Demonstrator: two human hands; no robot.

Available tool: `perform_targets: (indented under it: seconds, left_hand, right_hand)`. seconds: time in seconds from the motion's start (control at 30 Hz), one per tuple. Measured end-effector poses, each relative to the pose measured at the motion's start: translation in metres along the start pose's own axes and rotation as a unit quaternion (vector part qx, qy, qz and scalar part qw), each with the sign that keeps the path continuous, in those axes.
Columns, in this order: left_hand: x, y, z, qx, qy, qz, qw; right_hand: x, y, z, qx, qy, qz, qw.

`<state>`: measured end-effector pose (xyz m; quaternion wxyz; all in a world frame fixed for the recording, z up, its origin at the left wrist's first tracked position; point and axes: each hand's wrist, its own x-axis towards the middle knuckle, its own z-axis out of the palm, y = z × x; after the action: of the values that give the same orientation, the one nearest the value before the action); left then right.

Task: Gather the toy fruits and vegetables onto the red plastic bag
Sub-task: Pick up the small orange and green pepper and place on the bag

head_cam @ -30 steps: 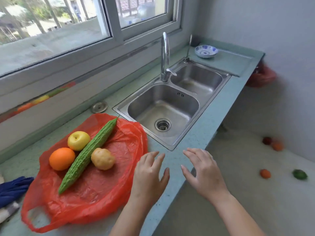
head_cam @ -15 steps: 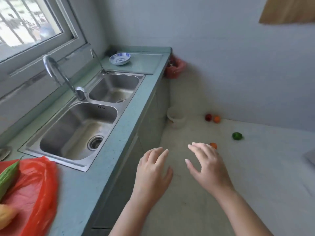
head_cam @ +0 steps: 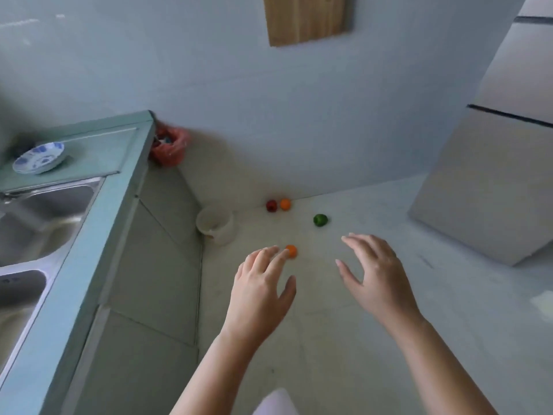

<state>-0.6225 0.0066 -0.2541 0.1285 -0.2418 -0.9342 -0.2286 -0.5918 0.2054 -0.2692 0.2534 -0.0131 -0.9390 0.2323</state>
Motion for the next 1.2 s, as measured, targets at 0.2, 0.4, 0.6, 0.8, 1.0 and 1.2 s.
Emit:
perform_targets:
  seconds: [0.2,0.4,0.6,0.8,1.0,1.2]
  left_hand:
    - [0.062,0.014,0.052,-0.015,-0.030,0.028,0.999]
    - [0.164,0.007,0.110,-0.036,-0.036,0.002,0.999]
    - [0.269,0.002,0.137,-0.060,-0.007,-0.036,0.998]
    - [0.324,-0.004,0.162,-0.064,-0.005,-0.068,0.996]
    - [0.357,-0.017,0.191,-0.038,-0.006,-0.127,0.991]
    - [0.412,-0.015,0.225,-0.001,0.030,-0.222,0.975]
  right_hand:
    - [0.028,0.061,-0.007,-0.024,0.006,0.039,0.999]
    - [0.113,0.125,0.006,-0.057,-0.024,0.037,0.997]
    - [0.215,0.165,0.024,-0.049,-0.065,0.020,0.996]
    - [0.271,0.203,0.046,-0.025,-0.083,0.000,0.996]
    - [0.332,0.241,0.082,0.001,-0.109,-0.050,0.993]
    - [0.414,0.294,0.117,0.033,-0.169,-0.125,0.977]
